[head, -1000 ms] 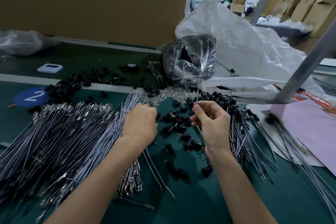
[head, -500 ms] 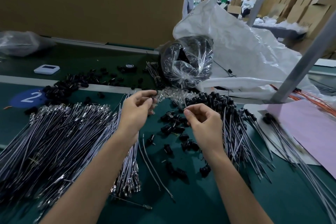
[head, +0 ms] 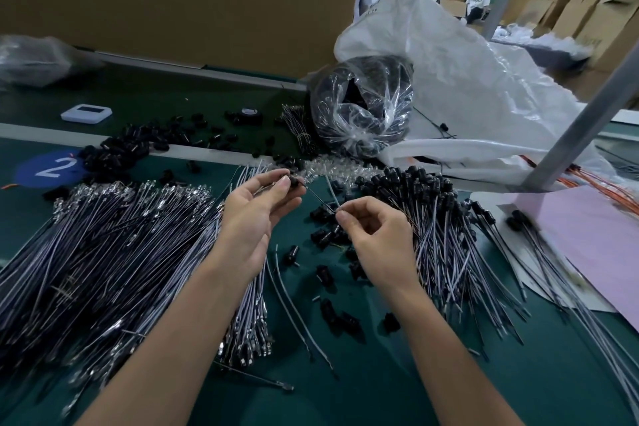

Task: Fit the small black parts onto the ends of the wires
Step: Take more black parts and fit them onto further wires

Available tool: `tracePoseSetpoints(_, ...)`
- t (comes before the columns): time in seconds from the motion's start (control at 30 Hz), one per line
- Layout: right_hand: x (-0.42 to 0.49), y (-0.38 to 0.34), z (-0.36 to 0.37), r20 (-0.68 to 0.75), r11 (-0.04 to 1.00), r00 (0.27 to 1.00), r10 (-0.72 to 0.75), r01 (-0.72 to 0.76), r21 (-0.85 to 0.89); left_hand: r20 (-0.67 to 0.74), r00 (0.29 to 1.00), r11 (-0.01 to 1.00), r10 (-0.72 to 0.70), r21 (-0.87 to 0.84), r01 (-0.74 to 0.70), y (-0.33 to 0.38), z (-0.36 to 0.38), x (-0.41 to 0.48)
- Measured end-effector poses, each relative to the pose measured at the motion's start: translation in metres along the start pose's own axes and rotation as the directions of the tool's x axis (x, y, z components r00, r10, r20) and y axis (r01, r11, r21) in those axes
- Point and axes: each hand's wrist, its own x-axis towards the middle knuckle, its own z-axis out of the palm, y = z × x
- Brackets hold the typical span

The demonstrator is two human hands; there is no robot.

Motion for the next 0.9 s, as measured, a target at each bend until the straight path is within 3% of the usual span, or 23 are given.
tracePoseSetpoints(0.3, 0.001, 0.001, -0.002, -0.003, 1.0, 1.0, 0.001, -0.001, 0.019, -0.005, 1.0, 1.0, 0.004, -0.023, -0.004, 0.003, -0.001, -0.002)
tracePoseSetpoints(0.77, 0.0, 0.0, 0.001, -0.003, 0.999, 0.999, -0.035, 0.035, 0.016, 0.167, 0.986, 0.965, -0.023, 0.26, -0.022, -0.013, 0.003, -0.009)
tracePoseSetpoints(0.9, -0.001, 0.0, 0.002, -0.008, 0.999, 0.999, -0.047, 0.047, 0.003, 0.154, 0.987, 0.983, -0.04, 0.184, 0.011, -0.012, 0.006, -0.011)
